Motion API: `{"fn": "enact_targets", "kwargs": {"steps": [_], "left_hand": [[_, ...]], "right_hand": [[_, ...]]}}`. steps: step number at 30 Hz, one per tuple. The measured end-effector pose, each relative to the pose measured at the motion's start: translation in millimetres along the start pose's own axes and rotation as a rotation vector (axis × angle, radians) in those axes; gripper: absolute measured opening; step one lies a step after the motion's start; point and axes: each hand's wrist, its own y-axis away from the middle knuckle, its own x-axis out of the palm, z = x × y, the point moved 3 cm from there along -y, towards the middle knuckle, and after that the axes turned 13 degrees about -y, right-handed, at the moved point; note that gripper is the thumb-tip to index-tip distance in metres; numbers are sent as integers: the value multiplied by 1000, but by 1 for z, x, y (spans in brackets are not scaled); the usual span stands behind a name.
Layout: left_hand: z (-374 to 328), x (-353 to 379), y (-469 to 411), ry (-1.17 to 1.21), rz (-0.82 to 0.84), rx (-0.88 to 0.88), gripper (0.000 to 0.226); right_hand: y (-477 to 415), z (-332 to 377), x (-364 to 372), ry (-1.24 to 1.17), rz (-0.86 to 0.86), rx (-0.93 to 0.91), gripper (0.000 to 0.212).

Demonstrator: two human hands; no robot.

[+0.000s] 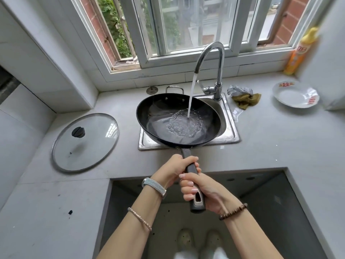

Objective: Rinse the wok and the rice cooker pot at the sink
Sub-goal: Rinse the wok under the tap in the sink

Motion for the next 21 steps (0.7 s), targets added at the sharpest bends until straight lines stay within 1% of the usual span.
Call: {"fn": "enact_targets", "kwargs": {"steps": [3,9,15,21], "left_hand": [[-1,13,-9,-17,36,-16,30],[0,30,-25,2,77,-47,30],[2,32,-36,17,87,-72,29],[7,27,-45,31,72,-94,30]], "right_hand": [[7,11,-10,-4,-68,-27,28],[8,25,-26,8,-124,-50,26],[6,31,-34,0,-136,-33,27],[-5,31,-38,59,-152,-21,27]]}}
